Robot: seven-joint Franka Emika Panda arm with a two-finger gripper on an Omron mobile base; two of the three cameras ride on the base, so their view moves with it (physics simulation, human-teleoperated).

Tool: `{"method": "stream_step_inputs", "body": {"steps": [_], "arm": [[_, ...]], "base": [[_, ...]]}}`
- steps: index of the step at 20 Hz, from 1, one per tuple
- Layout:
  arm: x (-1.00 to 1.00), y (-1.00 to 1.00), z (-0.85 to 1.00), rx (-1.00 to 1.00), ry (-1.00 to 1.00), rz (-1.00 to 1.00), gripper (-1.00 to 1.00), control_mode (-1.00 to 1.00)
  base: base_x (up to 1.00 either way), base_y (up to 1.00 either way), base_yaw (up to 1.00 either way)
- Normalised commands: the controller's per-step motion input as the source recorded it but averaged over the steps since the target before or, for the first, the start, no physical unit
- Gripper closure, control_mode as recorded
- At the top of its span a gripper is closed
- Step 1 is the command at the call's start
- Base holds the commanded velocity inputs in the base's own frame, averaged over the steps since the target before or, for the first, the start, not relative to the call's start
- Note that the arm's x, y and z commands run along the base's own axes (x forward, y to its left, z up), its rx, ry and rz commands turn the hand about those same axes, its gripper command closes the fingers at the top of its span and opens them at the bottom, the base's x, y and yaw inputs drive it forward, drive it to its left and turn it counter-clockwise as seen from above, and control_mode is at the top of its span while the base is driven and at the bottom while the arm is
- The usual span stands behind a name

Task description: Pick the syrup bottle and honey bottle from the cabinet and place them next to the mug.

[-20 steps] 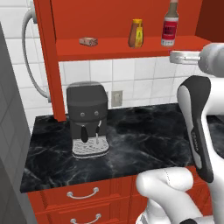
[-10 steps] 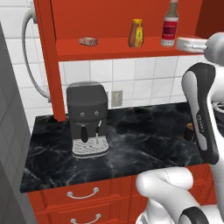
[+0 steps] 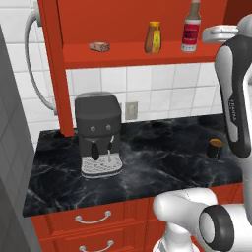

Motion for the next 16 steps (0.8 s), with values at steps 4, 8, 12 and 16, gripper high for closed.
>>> {"method": "stream_step_inputs", "body": {"steps": [4,8,12,16], "arm": [[0.22,-0.15,-0.32,0.00,0.00,0.00,-1.00,-1.00],[0.28,-0.28,-0.19,0.00,0.00,0.00,-1.00,-1.00],[0.68,-0.17,-0.19,0.00,0.04,0.00,-1.00,-1.00],[0.76,-0.02,-0.12,0.00,0.04,0.00,-1.00,-1.00]], "base": [[0.00,0.00,0.00],[0.00,0.00,0.00],[0.00,0.00,0.00],[0.00,0.00,0.00]]}}
